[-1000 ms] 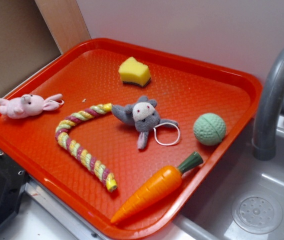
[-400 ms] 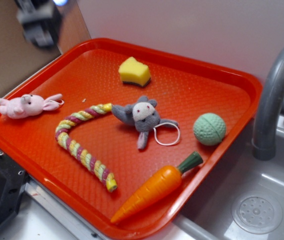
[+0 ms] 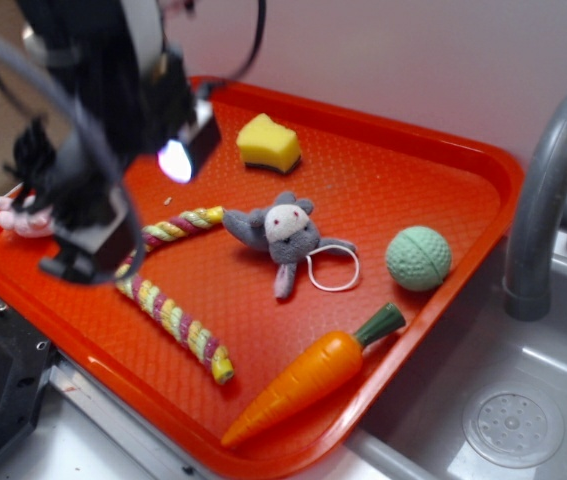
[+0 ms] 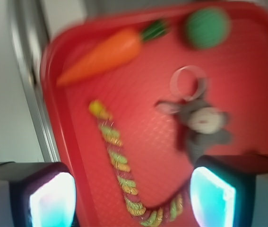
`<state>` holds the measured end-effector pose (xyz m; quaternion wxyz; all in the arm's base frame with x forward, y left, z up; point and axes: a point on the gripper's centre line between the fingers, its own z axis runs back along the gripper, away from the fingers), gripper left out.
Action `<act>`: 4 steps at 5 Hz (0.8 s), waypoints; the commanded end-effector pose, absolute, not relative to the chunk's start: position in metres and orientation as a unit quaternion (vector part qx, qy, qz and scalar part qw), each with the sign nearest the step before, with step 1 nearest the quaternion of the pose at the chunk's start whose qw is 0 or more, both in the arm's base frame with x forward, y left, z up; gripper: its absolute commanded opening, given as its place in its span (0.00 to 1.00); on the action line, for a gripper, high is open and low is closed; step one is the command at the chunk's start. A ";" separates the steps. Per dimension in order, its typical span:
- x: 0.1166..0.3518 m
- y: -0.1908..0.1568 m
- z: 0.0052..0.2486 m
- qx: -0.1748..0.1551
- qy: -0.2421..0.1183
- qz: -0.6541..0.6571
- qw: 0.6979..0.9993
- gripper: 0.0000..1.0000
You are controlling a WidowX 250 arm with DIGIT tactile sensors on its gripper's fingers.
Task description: Grab the multicolored rope.
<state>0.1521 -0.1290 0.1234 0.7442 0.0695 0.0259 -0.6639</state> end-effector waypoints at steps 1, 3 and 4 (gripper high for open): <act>0.136 -0.108 0.071 0.075 0.050 -0.673 0.734 1.00; 0.133 -0.095 0.035 0.082 0.093 -0.669 0.733 1.00; 0.130 -0.094 0.021 0.085 0.096 -0.665 0.736 1.00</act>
